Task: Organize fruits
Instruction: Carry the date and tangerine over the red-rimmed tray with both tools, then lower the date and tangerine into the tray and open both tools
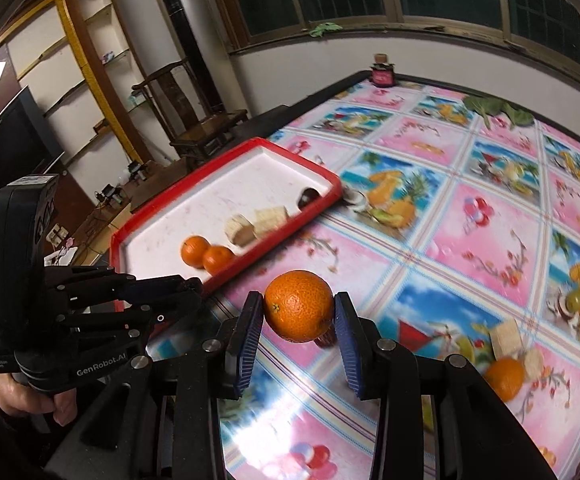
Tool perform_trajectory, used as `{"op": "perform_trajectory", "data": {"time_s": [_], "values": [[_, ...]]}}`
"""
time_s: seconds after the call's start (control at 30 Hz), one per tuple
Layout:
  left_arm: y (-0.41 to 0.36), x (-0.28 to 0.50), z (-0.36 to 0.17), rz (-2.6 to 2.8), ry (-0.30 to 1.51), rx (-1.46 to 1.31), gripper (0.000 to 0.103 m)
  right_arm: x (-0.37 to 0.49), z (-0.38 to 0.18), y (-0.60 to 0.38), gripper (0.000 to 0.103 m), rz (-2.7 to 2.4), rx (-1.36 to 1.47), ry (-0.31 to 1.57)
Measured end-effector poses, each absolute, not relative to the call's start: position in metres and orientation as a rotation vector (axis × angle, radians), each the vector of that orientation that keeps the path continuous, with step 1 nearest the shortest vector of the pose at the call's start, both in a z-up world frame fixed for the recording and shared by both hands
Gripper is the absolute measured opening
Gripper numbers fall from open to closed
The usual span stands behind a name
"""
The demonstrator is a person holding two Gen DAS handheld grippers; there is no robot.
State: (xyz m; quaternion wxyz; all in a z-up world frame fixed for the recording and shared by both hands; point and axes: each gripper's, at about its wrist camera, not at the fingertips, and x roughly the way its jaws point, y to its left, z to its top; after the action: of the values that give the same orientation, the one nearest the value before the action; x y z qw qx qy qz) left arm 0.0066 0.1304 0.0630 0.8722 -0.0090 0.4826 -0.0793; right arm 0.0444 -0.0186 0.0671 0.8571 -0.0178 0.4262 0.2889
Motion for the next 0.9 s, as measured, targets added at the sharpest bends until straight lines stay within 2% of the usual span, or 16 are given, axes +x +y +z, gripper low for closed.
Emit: {"op": "perform_trajectory", "data": {"time_s": [0.43,0.9], "values": [[0.195,0.029,0.065,-0.056,0.996,-0.083,0.017,0.061,0.079,0.026,0.037,0.712,-0.086,0.862],[0.222,0.074,0.044,0.05,1.02,-0.078,0.017,0.131,0.069,0.077,0.037,0.747,-0.1,0.878]]}}
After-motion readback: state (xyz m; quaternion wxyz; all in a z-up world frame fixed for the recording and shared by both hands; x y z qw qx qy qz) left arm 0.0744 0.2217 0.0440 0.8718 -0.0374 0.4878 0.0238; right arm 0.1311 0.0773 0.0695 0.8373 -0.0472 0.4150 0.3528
